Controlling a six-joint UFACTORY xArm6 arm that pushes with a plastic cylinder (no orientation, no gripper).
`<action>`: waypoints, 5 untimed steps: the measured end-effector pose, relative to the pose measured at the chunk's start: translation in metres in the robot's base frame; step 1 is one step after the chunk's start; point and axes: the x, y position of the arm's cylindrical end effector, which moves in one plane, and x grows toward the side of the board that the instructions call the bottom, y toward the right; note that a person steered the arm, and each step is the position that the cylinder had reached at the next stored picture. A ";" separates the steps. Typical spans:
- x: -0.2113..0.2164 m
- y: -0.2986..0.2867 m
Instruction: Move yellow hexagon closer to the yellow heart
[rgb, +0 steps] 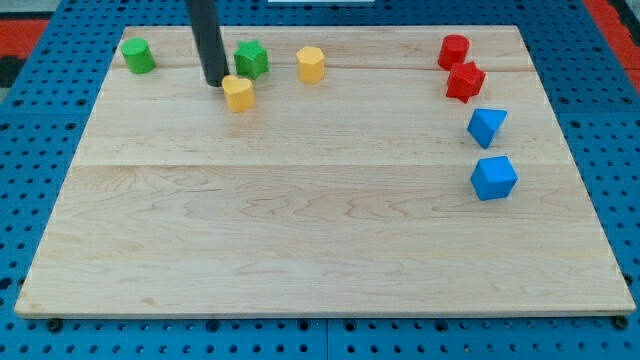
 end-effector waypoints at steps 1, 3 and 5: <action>0.003 0.004; 0.004 0.123; -0.054 0.184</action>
